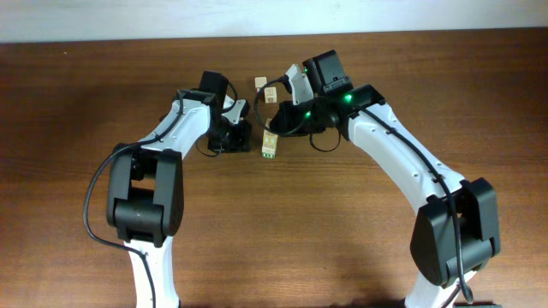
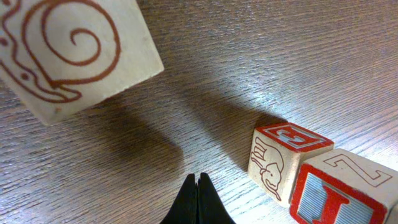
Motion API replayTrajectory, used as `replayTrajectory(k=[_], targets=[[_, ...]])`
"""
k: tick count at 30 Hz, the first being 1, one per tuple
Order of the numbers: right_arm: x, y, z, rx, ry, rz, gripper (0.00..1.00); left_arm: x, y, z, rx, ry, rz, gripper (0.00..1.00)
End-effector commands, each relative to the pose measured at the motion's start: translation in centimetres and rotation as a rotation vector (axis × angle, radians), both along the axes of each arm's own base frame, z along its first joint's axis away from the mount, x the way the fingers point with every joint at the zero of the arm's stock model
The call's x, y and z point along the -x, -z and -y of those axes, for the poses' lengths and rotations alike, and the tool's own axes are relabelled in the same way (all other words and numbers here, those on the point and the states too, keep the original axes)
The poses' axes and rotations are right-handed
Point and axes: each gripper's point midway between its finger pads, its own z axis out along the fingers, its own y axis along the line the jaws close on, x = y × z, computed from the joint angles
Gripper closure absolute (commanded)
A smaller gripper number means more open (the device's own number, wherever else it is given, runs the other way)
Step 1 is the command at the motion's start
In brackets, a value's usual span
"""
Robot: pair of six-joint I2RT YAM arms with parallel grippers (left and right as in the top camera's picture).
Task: Rotate 5 blocks
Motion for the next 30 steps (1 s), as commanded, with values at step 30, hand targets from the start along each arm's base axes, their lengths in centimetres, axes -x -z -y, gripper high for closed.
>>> replayTrajectory(k=[30], targets=[[0.1,0.5,0.5,0.139,-0.055,0.049,0.96,-0.4,-0.5,0.1,0.001,-0.012,0.012,1.00]])
